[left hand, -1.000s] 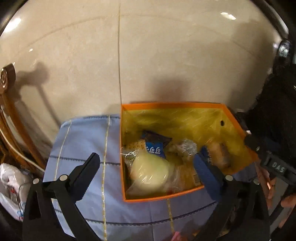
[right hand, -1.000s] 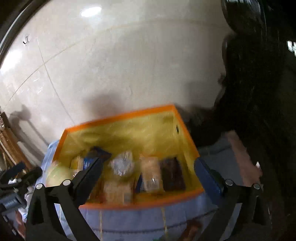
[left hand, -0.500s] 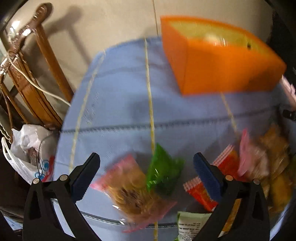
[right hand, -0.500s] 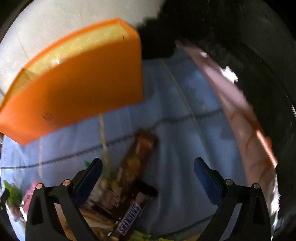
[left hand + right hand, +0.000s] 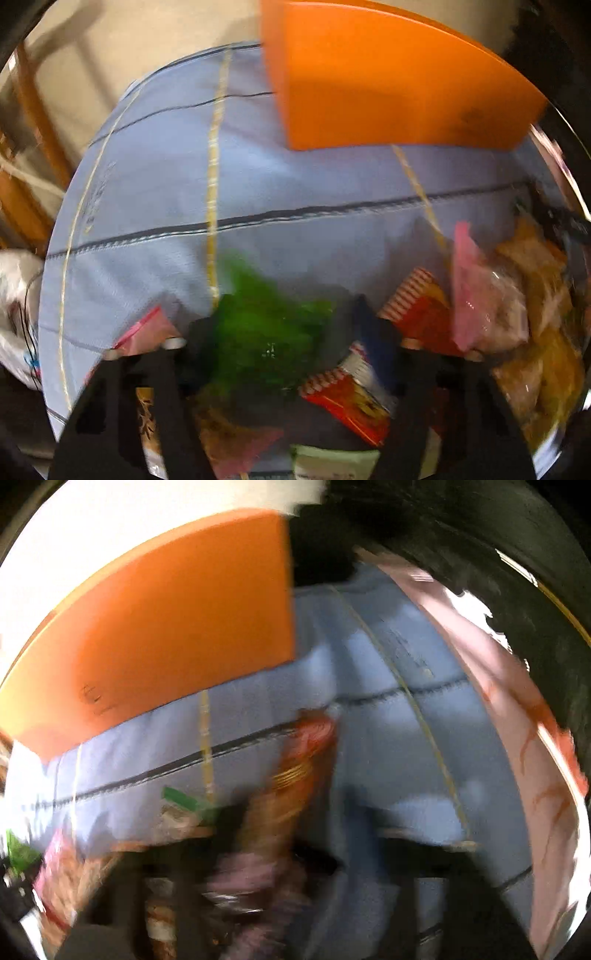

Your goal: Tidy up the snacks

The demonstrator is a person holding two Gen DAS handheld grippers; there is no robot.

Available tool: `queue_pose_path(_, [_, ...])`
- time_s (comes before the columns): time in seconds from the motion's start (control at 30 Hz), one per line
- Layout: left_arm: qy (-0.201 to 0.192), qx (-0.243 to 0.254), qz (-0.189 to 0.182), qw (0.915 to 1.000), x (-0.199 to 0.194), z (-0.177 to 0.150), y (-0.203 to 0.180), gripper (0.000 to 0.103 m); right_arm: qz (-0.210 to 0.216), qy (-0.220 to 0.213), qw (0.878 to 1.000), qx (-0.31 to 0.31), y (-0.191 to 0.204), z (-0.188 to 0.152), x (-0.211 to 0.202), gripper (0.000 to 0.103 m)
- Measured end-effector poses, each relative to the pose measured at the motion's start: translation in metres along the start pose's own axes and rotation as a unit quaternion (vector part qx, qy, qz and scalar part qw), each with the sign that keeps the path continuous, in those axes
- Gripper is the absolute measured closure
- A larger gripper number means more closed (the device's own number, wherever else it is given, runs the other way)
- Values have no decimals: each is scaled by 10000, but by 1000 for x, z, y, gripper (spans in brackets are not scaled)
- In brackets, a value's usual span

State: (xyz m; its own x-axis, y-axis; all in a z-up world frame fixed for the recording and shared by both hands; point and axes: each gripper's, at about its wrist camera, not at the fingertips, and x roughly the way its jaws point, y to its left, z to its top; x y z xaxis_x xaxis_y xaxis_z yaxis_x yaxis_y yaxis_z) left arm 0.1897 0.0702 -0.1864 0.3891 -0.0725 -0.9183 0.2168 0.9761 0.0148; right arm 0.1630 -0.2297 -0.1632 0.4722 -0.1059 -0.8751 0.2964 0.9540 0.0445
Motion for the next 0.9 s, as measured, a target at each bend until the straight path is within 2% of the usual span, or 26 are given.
queue_pose_path(0.03, [88, 20, -98, 9999, -1, 0, -1, 53, -22, -37, 10000, -67, 1, 0, -4, 85])
queue_pose_path(0.07, [140, -49, -250, 9996, -3, 0, 0, 63, 83, -17, 10000, -38, 0, -1, -6, 90])
queue_pose_path(0.1, [210, -242, -521, 9981, -8, -1, 6, 71, 134, -21, 9999, 3, -2, -2, -10, 91])
queue_pose_path(0.13, [228, -401, -624, 9970, -14, -2, 9, 71, 152, -35, 9999, -28, -3, -3, -16, 91])
queue_pose_path(0.17, [181, -507, -677, 9963, -22, -4, 14, 77, 126, -85, 9998, -85, -4, -5, -22, 91])
queue_pose_path(0.27, [-139, -462, -656, 9967, -50, -9, 18, 85, 117, -332, 9988, -345, -5, -4, -48, 91])
queue_pose_path(0.33, [-202, -547, -792, 9952, -60, -12, 23, 88, 249, -505, 9978, -346, -5, -3, -68, 91])
queue_pose_path(0.4, [-225, -562, -742, 9954, -65, -16, 24, 96, 346, -638, 9968, -321, -11, 4, -80, 91])
queue_pose_path(0.47, [-247, -401, -613, 9970, -73, -20, 22, 98, 439, -837, 9950, -330, -13, 10, -98, 91])
queue_pose_path(0.53, [-434, -180, -671, 9966, -84, -23, 16, 98, 417, -1014, 9932, -398, -16, 16, -109, 91])
queue_pose_path(0.6, [-424, -161, -712, 9964, -84, -27, 13, 98, 367, -1047, 9931, -390, -18, 21, -113, 91])
queue_pose_path(0.67, [-357, -191, -773, 9962, -78, -27, 9, 98, 527, -1053, 9926, -282, -21, 22, -118, 91])
queue_pose_path(0.77, [-416, -133, -593, 9973, -77, -31, 9, 98, 596, -1072, 9919, -321, -22, 21, -119, 91])
queue_pose_path(0.83, [-429, -233, -661, 9966, -75, -31, 14, 92, 598, -1068, 9919, -337, -21, 18, -121, 91])
queue_pose_path(0.87, [-479, -280, -445, 9975, -74, -31, 16, 57, 594, -1062, 9920, -329, -21, 18, -121, 90])
queue_pose_path(0.9, [-536, -314, -196, 9979, -71, -31, 19, 31, 582, -1053, 9922, -314, -21, 18, -121, 90])
